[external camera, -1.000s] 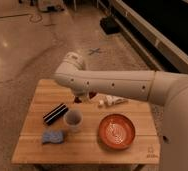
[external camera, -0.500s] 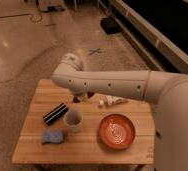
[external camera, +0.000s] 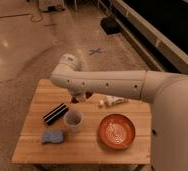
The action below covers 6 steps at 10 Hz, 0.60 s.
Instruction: Place the pepper in the ceramic cup
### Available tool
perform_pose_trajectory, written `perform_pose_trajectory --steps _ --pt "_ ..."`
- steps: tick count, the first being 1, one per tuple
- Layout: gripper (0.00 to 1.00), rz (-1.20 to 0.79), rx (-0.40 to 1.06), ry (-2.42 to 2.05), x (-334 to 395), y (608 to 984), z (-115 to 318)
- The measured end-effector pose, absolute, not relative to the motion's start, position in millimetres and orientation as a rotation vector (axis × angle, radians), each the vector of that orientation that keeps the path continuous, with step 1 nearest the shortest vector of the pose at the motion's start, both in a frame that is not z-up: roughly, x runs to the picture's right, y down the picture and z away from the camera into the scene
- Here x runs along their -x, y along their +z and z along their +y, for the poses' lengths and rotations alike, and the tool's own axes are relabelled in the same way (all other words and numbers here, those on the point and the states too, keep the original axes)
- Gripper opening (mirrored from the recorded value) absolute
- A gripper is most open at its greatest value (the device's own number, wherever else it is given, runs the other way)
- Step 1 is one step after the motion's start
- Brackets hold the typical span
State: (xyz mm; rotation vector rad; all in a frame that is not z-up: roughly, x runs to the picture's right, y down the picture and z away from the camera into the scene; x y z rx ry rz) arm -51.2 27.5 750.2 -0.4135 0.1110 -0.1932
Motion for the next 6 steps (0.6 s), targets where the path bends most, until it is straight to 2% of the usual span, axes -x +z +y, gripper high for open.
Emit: perform_pose_trajectory --steps 1,6 --pt "0.01 0.075 0.429 -0.206 54 742 25" --pt "0.00 -0.090 0.522 -0.199 86 712 37"
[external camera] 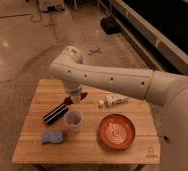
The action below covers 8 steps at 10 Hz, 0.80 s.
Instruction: Place the pepper in the ceramic cup
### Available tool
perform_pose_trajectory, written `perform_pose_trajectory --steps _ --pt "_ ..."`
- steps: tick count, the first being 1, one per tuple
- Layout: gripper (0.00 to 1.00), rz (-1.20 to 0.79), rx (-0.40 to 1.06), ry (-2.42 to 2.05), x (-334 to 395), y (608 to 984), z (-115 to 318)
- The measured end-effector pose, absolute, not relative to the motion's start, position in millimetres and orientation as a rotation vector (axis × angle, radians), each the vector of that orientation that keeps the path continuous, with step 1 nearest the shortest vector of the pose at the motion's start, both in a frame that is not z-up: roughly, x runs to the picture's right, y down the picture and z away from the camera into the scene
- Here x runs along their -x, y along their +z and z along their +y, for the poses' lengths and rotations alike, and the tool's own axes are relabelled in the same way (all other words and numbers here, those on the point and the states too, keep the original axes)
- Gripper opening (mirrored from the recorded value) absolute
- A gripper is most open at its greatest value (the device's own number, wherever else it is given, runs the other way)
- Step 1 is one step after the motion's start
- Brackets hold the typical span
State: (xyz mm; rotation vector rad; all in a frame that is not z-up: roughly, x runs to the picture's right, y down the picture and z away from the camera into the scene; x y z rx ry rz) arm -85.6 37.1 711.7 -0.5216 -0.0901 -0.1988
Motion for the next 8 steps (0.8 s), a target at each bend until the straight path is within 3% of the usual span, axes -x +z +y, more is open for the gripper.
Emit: perform_pose_trajectory --steps 8 --pt "0.00 -0.389 0.669 -0.082 97 698 58"
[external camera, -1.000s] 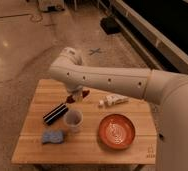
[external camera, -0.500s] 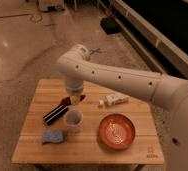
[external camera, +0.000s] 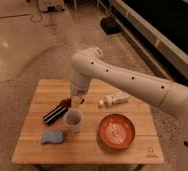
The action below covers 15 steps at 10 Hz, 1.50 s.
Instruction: Place the pepper in the ceramic cup
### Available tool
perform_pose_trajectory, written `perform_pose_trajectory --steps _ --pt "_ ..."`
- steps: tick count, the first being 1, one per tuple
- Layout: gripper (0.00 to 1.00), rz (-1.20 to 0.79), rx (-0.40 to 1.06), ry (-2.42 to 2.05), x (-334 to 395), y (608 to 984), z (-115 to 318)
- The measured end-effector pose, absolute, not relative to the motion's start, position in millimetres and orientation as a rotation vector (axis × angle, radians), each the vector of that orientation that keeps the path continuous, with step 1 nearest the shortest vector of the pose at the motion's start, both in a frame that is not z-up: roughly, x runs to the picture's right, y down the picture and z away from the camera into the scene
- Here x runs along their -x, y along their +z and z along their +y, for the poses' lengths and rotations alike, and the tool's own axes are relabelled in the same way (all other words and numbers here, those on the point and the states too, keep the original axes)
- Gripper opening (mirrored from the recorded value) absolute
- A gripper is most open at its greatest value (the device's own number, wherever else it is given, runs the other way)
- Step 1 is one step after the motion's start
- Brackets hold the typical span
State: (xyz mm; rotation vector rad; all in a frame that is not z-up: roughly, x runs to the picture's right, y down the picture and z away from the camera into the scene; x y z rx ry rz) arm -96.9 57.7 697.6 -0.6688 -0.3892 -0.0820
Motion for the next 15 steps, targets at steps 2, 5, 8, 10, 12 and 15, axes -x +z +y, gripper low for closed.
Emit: perform_pose_trajectory --steps 2,5,8,10,12,15 --pt "0.00 -0.382 0.671 -0.081 99 713 69" --pt "0.00 -0.402 0.682 -0.079 105 727 81" --pt "0.02 -0.403 0.677 -0.070 103 749 89" --pt "0.21 -0.407 0.675 -0.071 107 752 90" --pt "0.27 -0.410 0.676 -0.072 109 757 93" --pt "0.55 -0.410 0.672 -0.071 107 759 92"
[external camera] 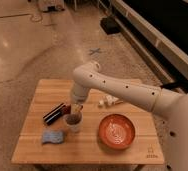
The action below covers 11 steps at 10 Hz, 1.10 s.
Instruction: Place the pepper in the ceramic cup
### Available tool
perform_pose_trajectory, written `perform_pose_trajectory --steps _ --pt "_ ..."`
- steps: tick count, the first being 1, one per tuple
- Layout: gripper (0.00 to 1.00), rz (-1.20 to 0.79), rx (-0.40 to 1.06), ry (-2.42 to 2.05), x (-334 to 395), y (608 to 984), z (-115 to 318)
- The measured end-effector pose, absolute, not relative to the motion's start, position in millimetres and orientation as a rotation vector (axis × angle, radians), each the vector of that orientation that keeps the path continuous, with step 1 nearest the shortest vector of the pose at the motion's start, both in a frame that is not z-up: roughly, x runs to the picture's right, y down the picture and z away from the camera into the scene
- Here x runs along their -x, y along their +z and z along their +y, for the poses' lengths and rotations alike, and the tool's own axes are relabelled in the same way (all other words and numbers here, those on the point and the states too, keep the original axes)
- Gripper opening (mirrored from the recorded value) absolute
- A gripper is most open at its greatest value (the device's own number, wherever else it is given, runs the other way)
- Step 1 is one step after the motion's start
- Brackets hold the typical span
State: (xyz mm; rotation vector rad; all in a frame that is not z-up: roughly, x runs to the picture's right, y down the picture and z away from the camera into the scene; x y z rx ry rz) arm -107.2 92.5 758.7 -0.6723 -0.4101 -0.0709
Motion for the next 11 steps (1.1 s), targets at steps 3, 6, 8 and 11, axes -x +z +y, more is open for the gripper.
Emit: perform_pose_trajectory --steps 3,6,8,11 --pt "0.64 -0.413 0.673 -0.077 109.6 761.0 93.3" --pt "0.64 -0.411 0.671 -0.075 107.3 760.5 90.8" --pt "0.64 -0.414 0.671 -0.080 110.4 767.0 95.8" --pt "0.64 -0.410 0.666 -0.076 107.7 767.2 93.7"
